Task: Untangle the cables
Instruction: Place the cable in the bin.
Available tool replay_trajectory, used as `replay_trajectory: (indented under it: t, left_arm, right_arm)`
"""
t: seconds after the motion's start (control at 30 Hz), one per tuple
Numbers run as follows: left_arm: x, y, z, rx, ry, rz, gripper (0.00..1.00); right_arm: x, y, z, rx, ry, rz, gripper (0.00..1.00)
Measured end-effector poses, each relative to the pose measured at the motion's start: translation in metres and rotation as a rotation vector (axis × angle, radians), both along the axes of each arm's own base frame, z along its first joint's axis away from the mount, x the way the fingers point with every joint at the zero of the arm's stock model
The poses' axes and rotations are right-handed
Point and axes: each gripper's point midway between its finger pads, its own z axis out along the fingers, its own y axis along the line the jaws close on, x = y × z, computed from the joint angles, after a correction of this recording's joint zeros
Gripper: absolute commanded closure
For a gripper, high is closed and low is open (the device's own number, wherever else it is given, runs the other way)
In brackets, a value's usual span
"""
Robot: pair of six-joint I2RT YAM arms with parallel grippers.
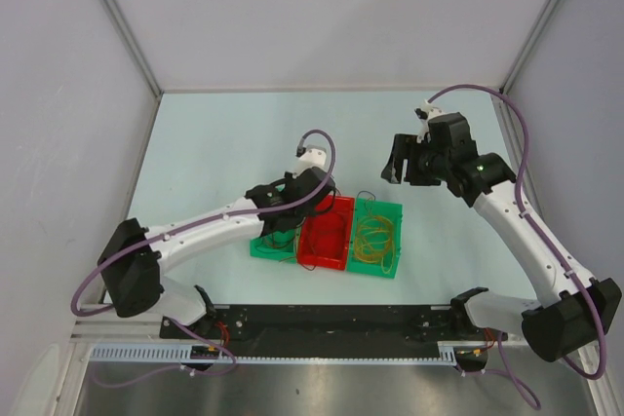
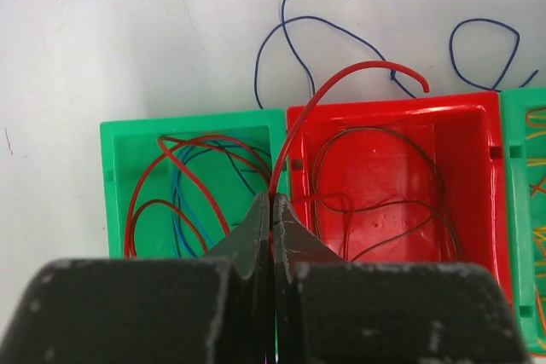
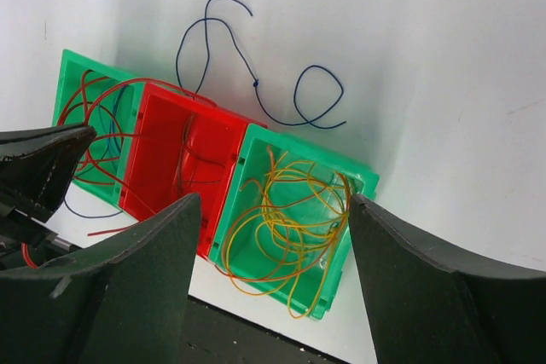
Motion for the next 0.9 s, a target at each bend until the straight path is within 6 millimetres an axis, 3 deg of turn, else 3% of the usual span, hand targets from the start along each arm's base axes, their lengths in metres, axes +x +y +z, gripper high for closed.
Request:
replay_trajectory:
  t: [0.33, 0.7, 0.9]
  left_arm:
    - [-0.017, 0.004, 0.005, -0.027, -0.013, 0.002, 1.0]
    - [-0.021, 0.007, 0.005, -0.034, -0.024, 0.019, 1.0]
    - [-0.022, 0.002, -0.007, -0.001, -0.003, 0.007, 1.0]
  right_arm:
    - [0.0, 0.001, 0.0, 0.0, 0.0, 0.002, 0.26]
    - [-0.002, 0.004, 0.0, 0.009, 0.004, 0.003, 0.26]
    - [-0.004, 0.003, -0.002, 0.008, 0.006, 0.002, 0.26]
